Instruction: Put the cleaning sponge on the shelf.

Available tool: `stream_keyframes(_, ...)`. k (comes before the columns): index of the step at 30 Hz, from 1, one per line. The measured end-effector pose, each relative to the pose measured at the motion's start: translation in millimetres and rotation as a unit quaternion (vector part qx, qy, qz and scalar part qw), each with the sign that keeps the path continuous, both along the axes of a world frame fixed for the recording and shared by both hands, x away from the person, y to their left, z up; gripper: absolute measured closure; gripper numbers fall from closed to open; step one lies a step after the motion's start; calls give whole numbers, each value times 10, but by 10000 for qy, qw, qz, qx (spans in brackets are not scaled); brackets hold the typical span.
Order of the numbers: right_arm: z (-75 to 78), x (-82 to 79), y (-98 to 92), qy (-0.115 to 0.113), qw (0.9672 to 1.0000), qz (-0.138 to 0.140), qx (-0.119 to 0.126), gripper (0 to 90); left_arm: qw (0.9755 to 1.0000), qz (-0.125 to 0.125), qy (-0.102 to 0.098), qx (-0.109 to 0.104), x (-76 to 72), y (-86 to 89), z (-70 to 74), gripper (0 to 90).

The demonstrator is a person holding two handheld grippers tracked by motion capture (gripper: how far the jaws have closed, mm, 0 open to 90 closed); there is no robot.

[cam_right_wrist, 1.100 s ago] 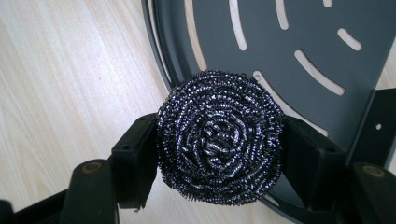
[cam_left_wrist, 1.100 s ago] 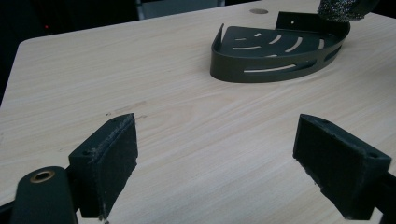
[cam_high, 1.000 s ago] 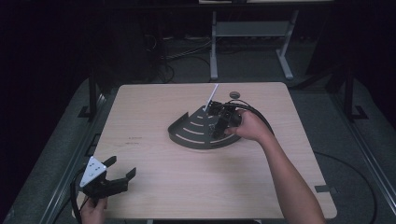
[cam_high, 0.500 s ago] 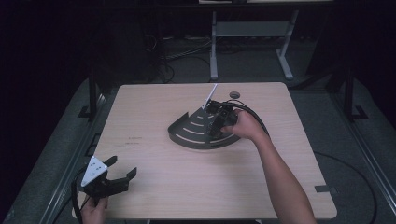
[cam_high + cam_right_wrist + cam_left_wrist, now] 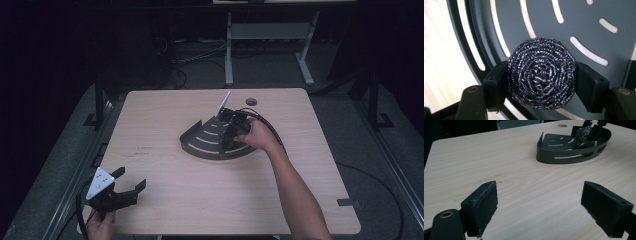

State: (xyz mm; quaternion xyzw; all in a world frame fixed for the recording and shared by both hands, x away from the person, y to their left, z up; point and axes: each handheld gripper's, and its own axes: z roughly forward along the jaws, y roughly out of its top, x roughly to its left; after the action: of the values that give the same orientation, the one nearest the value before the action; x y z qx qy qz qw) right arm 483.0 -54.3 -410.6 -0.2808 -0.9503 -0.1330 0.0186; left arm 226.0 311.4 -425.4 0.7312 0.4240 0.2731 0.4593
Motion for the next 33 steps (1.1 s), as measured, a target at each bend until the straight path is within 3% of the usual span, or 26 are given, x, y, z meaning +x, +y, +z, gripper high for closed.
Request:
stream_keyframes(17, -60, 61, 33, -60, 9999, -130, -48, 317, 10000, 14, 16, -46, 16, 0, -6, 132)
stream_keyframes(33, -134, 106, 41, 16, 9996, -266, -127, 315, 10000, 51, -1, -75, 12, 30, 2, 133)
